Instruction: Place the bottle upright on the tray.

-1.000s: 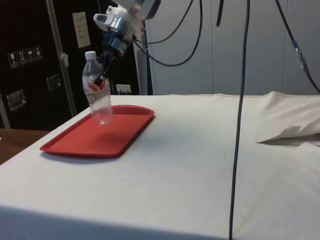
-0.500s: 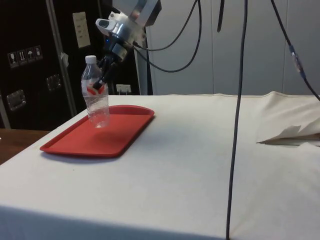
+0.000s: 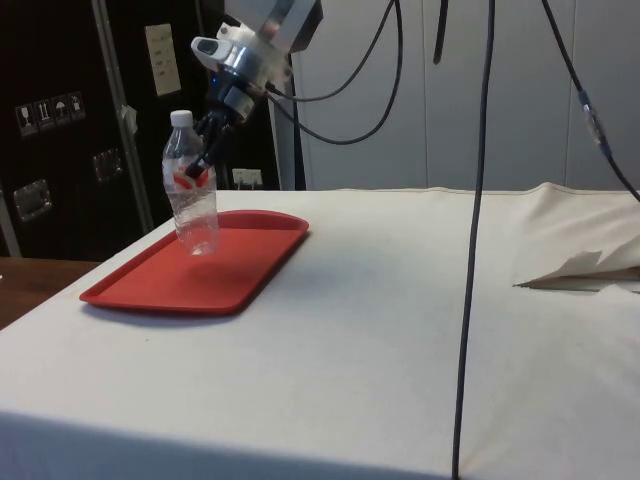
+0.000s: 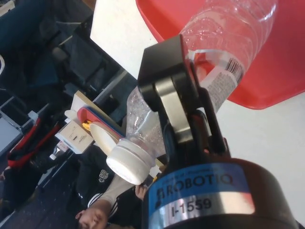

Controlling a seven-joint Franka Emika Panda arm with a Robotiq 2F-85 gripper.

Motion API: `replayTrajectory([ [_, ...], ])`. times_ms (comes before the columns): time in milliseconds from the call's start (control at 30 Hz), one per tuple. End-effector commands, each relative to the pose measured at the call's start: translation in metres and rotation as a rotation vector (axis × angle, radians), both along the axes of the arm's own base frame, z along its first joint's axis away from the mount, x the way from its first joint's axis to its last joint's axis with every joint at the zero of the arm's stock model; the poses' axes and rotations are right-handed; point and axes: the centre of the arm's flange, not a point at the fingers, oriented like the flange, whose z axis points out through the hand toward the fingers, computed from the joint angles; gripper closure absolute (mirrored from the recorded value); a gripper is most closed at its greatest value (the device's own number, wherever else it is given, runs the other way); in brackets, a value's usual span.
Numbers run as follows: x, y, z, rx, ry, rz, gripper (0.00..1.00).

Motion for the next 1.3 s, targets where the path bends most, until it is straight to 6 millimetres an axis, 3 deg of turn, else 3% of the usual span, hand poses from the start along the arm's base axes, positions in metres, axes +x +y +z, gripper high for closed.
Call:
replayTrajectory([
  [0, 0.002, -0.002, 0.000, -0.017, -0.002, -0.004, 0.68],
  [1267, 0.009, -0.006, -0.011, -0.062, -0.002, 0.008, 0.68],
])
